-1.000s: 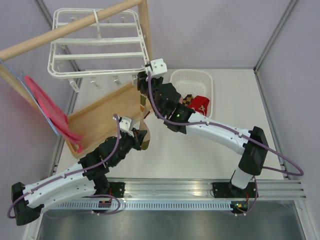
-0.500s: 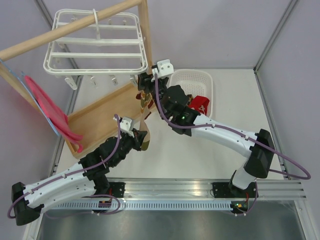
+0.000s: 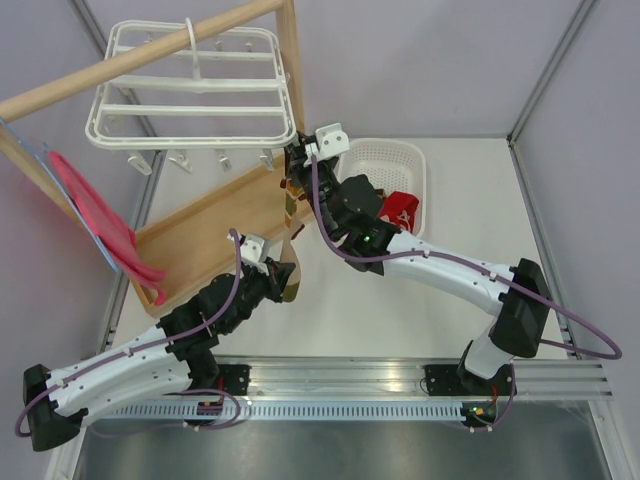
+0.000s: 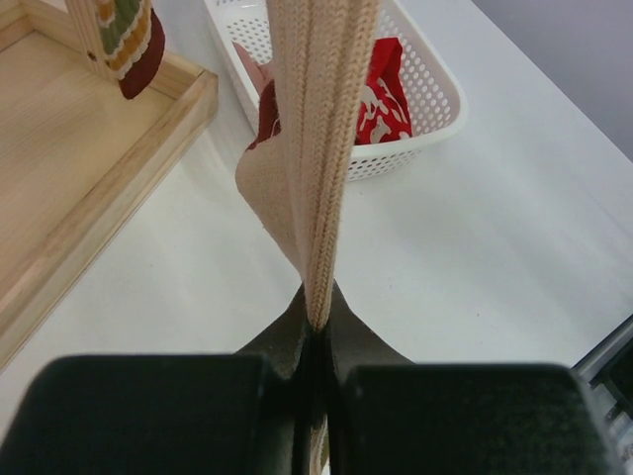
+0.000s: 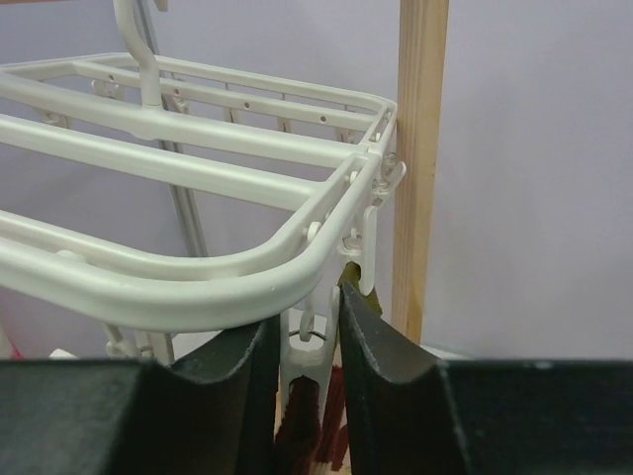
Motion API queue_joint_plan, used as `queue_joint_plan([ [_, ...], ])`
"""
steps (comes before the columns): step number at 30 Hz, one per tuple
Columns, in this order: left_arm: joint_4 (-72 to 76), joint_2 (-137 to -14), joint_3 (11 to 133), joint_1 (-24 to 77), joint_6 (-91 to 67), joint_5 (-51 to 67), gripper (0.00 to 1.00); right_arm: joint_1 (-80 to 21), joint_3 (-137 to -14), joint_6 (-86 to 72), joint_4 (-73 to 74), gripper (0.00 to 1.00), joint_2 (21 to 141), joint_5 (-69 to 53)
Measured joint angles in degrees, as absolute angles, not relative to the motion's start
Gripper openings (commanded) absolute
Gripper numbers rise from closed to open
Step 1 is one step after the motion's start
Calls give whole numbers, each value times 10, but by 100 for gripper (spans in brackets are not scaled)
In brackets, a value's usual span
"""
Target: Remove the socks clipped to the hanger
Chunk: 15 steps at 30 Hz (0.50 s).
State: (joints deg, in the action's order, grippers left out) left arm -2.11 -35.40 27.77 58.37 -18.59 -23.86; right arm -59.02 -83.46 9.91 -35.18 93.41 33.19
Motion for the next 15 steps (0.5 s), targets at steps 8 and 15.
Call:
queue_joint_plan([
  [8, -34, -354, 277, 584, -186, -238, 2, -591, -813, 118, -400, 1, 934, 332],
  [15, -39, -354, 277, 584, -186, -238, 2, -594, -807, 125, -414, 2, 934, 332],
])
